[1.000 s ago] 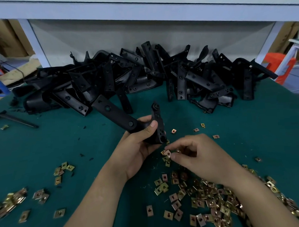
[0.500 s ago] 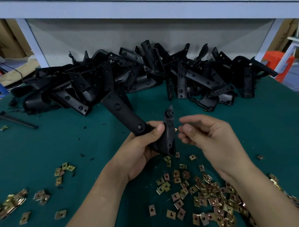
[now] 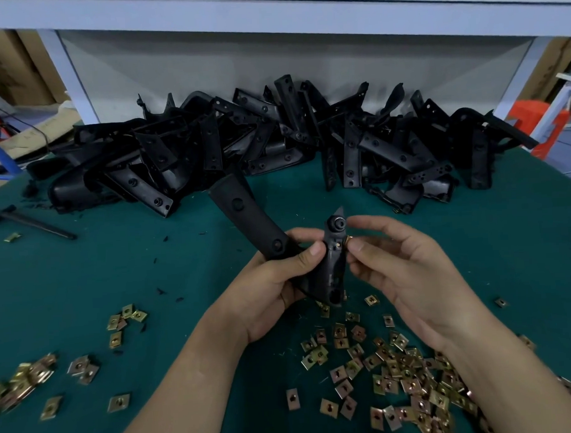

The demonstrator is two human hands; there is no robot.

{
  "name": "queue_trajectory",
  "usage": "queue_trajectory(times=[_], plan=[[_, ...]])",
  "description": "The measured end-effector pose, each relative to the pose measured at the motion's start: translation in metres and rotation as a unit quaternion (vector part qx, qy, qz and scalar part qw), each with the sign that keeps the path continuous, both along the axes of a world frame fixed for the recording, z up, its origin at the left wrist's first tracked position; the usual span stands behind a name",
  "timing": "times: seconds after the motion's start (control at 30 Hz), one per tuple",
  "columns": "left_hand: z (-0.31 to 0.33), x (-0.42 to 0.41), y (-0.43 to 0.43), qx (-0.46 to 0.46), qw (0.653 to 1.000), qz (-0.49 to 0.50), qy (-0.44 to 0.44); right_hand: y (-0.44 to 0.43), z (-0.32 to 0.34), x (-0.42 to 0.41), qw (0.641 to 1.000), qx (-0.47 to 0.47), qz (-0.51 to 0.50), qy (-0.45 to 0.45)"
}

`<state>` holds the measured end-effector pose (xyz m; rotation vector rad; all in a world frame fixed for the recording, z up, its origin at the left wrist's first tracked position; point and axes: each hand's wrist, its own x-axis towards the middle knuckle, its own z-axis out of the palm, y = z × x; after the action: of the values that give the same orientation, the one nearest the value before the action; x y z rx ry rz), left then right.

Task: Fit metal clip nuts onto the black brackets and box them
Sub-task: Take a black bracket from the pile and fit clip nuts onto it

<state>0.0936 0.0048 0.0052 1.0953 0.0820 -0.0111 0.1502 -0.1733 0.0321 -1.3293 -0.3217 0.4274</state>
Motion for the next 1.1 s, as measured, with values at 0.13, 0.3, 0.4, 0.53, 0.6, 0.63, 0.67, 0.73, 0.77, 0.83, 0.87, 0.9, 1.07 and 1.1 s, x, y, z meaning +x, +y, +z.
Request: queue_trajectory(times=[0.13, 0.3, 0.4, 0.53, 0.6, 0.63, 0.67, 0.73, 0.77, 0.83, 0.87, 0.9, 1.07, 1.1], plan=[[-0.001, 0.000, 0.002, -0.008, 1.000, -0.004, -0.001, 0.001, 0.001, 0.000, 1.000, 0.010, 0.001, 0.008], [0.000, -0.001, 0.002, -0.009, 1.000, -0.013, -0.004, -0.001, 0.003, -0.001, 1.000, 0.000, 0.016, -0.005], [-0.002, 0.000, 0.003, -0.002, 1.000, -0.020, -0.005, -0.004, 0.003, 0.001, 0.999, -0.022, 0.032, -0.014], [-0.002, -0.001, 0.003, 0.005, 1.000, -0.029, -0.010, -0.006, 0.004, 0.002, 0.997, -0.040, 0.055, -0.024], [-0.002, -0.001, 0.002, 0.007, 0.999, -0.037, -0.013, -0.006, 0.004, 0.003, 0.997, -0.044, 0.048, -0.032], [-0.001, -0.001, 0.002, 0.009, 0.999, -0.039, -0.015, -0.006, 0.003, 0.003, 0.998, -0.044, 0.043, -0.032], [-0.001, -0.001, 0.003, 0.012, 0.999, -0.040, -0.017, -0.006, 0.003, 0.003, 0.998, -0.043, 0.039, -0.028], [-0.002, -0.001, 0.003, 0.018, 0.999, -0.042, -0.020, -0.005, 0.002, 0.002, 0.999, -0.037, 0.035, -0.015], [-0.002, -0.001, 0.002, 0.021, 0.999, -0.043, -0.021, -0.004, 0.002, 0.002, 0.999, -0.034, 0.036, -0.010], [-0.001, -0.001, 0.002, 0.027, 0.998, -0.051, -0.021, -0.002, 0.002, -0.001, 0.998, -0.035, 0.045, -0.007], [0.000, -0.001, 0.002, 0.032, 0.998, -0.054, -0.020, -0.001, 0.001, -0.002, 0.998, -0.034, 0.049, -0.004], [0.000, -0.001, 0.002, 0.034, 0.998, -0.055, -0.018, 0.000, 0.000, -0.003, 0.998, -0.032, 0.052, -0.003], [-0.005, 0.002, 0.000, 0.028, 0.999, -0.013, -0.043, 0.004, -0.002, -0.002, 0.998, -0.068, 0.017, -0.002], [-0.006, 0.003, -0.001, 0.009, 0.999, 0.010, -0.045, 0.003, -0.003, 0.000, 0.994, -0.108, 0.001, -0.032]])
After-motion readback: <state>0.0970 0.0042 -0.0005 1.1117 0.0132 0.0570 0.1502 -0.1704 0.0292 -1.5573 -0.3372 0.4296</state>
